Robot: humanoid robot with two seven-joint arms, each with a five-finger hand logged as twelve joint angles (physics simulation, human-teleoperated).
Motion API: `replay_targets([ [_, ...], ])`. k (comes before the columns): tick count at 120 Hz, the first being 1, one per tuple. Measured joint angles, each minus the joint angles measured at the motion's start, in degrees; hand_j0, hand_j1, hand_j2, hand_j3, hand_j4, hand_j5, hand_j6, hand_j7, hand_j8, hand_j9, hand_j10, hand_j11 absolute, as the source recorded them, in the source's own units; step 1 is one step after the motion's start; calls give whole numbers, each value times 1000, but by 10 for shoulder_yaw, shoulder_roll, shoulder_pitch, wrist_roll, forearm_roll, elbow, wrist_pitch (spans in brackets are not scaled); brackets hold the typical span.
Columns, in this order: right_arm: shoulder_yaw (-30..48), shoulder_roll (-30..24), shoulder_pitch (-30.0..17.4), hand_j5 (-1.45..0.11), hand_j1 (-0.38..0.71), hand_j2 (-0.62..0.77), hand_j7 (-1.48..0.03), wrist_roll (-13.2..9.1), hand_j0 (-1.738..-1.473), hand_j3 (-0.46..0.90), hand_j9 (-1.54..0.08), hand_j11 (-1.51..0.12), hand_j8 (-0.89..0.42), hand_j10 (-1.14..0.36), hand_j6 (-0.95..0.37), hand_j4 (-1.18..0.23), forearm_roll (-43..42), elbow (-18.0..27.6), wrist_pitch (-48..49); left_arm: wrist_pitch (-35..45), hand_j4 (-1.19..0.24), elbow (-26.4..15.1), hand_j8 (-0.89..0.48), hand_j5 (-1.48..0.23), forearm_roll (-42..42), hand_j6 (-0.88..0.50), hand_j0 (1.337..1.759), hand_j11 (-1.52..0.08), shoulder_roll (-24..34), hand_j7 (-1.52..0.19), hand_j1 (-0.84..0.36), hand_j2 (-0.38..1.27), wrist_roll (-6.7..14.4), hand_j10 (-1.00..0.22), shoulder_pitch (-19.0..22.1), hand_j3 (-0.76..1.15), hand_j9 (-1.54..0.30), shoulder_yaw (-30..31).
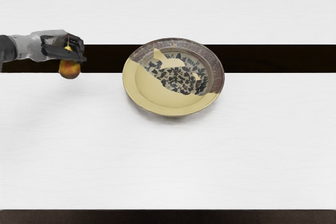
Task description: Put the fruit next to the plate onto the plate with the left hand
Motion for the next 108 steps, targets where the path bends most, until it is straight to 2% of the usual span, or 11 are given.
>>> replay_targets([
  [9, 0, 0, 0, -15, -335, -2, -15, 0, -1658, 0, -15, -15, -11, -11, -11, -11, 0, 0, 0, -8, -874, 0, -838, -1112, -3, -875, 1650, -1136, -12, -1110, -603, 155, 21, -333, -24, 0, -1109, -30],
  [14, 0, 0, 0, -15, -335, -2, -15, 0, -1658, 0, -15, -15, -11, -11, -11, -12, 0, 0, 0, -11, -873, 0, -844, -1118, -7, -874, 1650, -1139, -28, -1116, -612, 157, 33, -430, -39, 0, -1114, -41],
  [23, 0, 0, 0, -15, -335, -2, -15, 0, -1658, 0, -15, -15, -11, -11, -11, -12, 0, 1, 0, -13, -873, 0, -853, -1122, -13, -874, 1651, -1142, -54, -1121, -619, 173, 47, -484, -53, 0, -1120, -55],
  [35, 0, 0, 0, -15, -335, -2, -15, 0, -1658, 0, -15, -15, -11, -11, -11, -11, -1, 1, 0, -15, -872, 1, -859, -1129, -17, -872, 1651, -1147, -99, -1128, -639, 229, 63, -498, -80, 0, -1127, -64],
  [45, 0, 0, 0, -15, -335, -2, -15, 0, -1658, 0, -15, -15, -11, -11, -11, -11, -1, 1, 0, -4, -871, 1, -862, -1133, -17, -871, 1652, -1147, -146, -1132, -640, 270, 76, -515, -84, 0, -1132, -66],
  [58, 0, 0, 0, -15, -335, -2, -15, 0, -1658, 0, -15, -15, -12, -11, -12, -11, -1, 1, 0, 14, -870, 2, -865, -1135, -13, -870, 1654, -1147, -177, -1134, -656, 327, 83, -523, -83, 0, -1134, -65],
  [73, 0, 0, 0, -15, -335, -2, -15, 0, -1658, 0, -15, -15, -12, -12, -12, -11, -1, 1, 0, 24, -868, 2, -863, -1141, -12, -868, 1652, -1161, -185, -1141, -709, 522, 85, -547, -78, 0, -1146, -64],
  [86, 0, 0, 0, -15, -335, -2, -15, 0, -1658, 0, -15, -15, -12, -12, -11, -11, -1, 1, 0, 27, -870, 2, -865, -1128, -10, -871, 1651, -1165, -194, -1128, -725, 701, 84, -497, -74, 0, -1136, -63],
  [93, 0, 0, 0, -15, -335, -2, -15, 0, -1658, 0, -15, -15, -12, -12, -11, -11, -1, 2, 0, 37, -825, 2, -819, -1059, -10, -825, 1652, -1101, -206, -1060, -727, 758, 84, -483, -70, 0, -1070, -63],
  [97, 0, 0, 0, -15, -335, -2, -15, 0, -1658, 0, -15, -15, -12, -12, -12, -11, -1, 2, 0, 54, -738, 2, -734, -940, -11, -738, 1655, -981, -221, -942, -645, 699, 84, -482, -69, 0, -949, -63],
  [108, 0, 0, 0, -15, -335, -2, -15, 0, -1658, 0, -15, -15, -12, -12, -12, -12, -1, 2, 0, 97, -479, 2, -476, -611, -12, -479, 1656, -637, -258, -612, -294, 449, 85, -313, -71, 0, -617, -58],
])
